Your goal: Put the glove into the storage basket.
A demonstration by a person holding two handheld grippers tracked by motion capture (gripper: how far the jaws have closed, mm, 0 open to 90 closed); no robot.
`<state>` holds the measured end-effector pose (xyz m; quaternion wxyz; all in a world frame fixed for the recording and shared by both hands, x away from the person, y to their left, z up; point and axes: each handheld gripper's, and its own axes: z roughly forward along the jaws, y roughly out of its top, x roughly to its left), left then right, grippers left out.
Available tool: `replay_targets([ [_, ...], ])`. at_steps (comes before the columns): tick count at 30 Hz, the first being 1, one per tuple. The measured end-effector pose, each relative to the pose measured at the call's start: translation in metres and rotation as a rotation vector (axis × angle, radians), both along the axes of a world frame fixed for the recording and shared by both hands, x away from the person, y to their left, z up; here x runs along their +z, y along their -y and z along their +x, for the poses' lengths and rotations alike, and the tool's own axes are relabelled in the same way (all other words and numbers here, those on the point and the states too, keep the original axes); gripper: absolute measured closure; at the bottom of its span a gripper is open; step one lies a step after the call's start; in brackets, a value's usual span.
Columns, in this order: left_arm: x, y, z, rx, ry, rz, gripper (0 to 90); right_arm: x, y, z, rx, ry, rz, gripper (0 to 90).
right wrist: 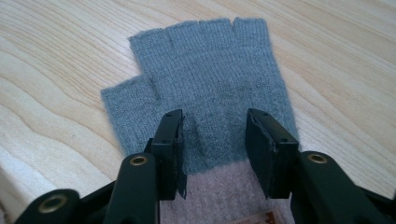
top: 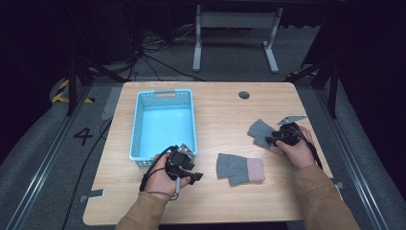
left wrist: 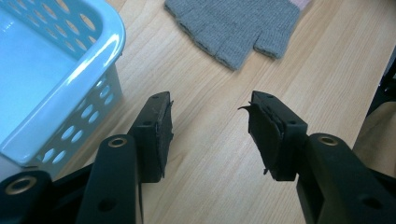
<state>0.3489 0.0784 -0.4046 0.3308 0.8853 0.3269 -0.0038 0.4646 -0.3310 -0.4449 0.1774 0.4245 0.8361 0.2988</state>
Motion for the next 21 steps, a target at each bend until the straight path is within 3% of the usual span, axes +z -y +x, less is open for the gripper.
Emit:
replay_targets([
  [10,-0.001,0.002,0.001,-0.007,-0.004,0.004,50.3,0.001,-0.001,-0.003,0.0,-0.004,-0.014,82.9],
  [21,0.0,0.003,0.004,-0.015,0.001,-0.007,50.3,0.013,0.001,-0.013,0.006,0.01,0.0,85.3],
])
